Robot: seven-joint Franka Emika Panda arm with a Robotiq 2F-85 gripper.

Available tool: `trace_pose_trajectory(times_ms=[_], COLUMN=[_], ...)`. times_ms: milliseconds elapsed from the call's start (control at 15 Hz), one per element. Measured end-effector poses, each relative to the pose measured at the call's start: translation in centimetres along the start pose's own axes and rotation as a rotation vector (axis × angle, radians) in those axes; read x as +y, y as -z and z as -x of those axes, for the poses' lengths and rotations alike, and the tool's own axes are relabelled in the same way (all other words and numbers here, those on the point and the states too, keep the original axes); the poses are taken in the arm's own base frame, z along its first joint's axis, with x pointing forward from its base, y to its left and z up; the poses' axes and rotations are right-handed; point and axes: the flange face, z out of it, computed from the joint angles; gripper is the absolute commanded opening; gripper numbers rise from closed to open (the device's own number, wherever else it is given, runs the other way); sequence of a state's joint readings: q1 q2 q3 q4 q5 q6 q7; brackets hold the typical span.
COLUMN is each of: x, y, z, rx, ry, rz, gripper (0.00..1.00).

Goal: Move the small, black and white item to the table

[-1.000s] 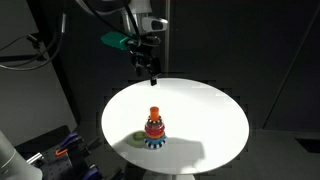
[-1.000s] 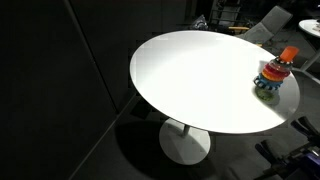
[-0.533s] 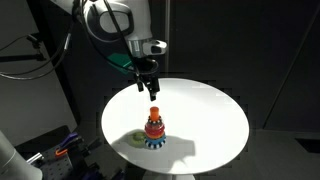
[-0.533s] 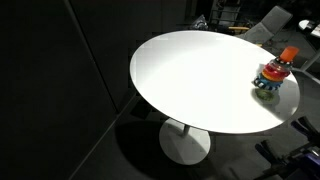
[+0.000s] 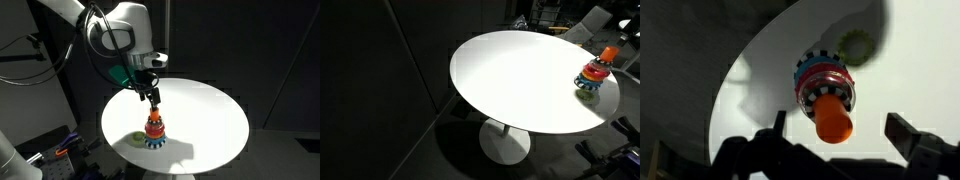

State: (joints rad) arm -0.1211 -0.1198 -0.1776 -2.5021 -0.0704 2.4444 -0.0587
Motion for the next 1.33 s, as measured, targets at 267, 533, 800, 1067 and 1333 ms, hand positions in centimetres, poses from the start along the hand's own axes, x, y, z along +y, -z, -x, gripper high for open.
trace_pose_trajectory(times_ms=[267,533,800,1067,1333], x=[0.0,0.0,0.1,0.3,0.3], y=[0.0,-0.2,-0.9,-2.0,-3.5], z=[0.0,0.0,-0.1,-0.1,0.3], rx=[0.0,-0.005,0.008,0.04,0.052], ry=[0.0,0.0,-0.012,-0.04,-0.046], rz=[0.0,0.0,-0.005,-0.016,-0.015], gripper=[1.0,1.0,1.0,1.0,1.0])
